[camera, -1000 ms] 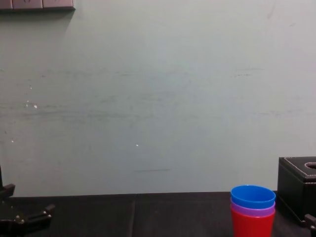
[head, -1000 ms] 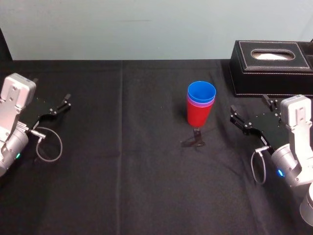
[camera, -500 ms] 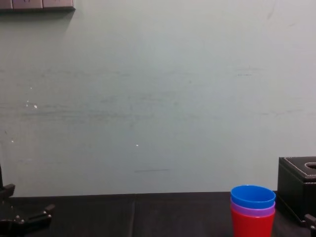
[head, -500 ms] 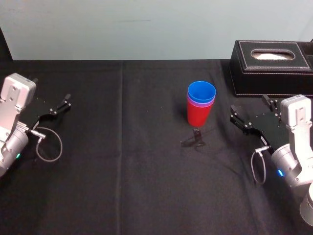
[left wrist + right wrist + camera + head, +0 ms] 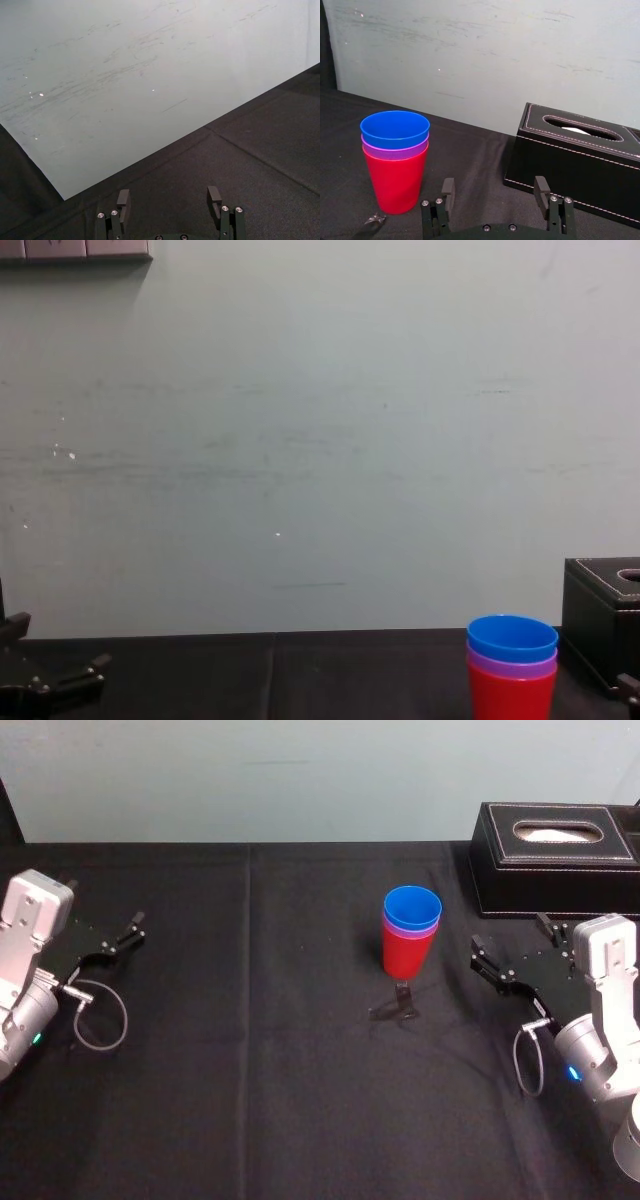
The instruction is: Stack the three plastic cups sequentially using one hand.
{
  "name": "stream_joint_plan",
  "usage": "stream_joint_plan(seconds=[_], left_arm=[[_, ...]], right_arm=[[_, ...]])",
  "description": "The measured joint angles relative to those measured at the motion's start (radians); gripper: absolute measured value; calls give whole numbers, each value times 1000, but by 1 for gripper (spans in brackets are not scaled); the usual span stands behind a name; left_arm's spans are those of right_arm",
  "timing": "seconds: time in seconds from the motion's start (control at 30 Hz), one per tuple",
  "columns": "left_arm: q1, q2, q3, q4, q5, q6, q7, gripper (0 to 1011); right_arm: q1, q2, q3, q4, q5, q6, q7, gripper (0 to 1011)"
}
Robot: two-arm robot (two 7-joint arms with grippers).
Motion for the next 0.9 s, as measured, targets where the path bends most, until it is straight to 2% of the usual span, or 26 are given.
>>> stream_joint_plan(seconds=[0.9], left_arm=[[0,0,0,0,0,0,0,1005]], right_arm=[[0,0,0,0,0,0,0,1002]])
